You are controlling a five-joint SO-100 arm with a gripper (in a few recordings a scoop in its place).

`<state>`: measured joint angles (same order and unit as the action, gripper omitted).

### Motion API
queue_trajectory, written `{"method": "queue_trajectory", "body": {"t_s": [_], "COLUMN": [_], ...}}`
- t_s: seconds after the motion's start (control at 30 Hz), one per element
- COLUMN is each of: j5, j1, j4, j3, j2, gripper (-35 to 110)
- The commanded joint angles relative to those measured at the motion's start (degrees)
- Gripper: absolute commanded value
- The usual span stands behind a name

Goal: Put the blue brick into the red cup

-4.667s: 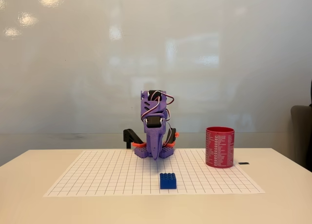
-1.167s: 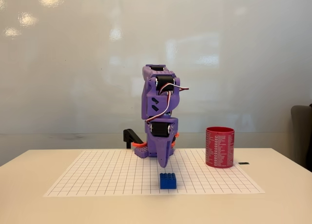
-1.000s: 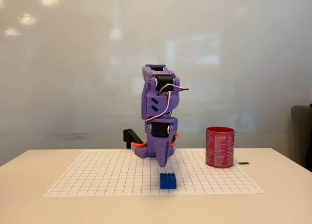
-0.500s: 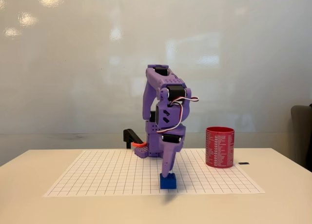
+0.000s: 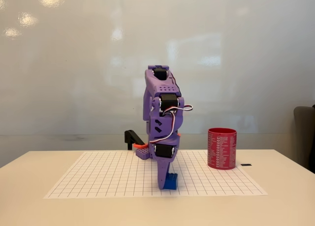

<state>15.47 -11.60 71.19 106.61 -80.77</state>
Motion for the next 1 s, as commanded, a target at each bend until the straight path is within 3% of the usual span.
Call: {"method": "queue_trajectory", "body": {"t_s": [0.0,0.27,0.67,0.8,0.97], "j5": [0.09,0.44,-15.73,-20.83,-21.01], "j1": [-0.44,2.64,14.85,6.86,-15.73], "j4": [0.00,-0.26,10.63,12.57,18.19], "j3": [-0.26,-0.35,-8.79,-10.20,-16.17], "j2": [-2.29,-9.93,-42.19,-50.01,-53.26], "gripper": [0,0,0,0,0]}}
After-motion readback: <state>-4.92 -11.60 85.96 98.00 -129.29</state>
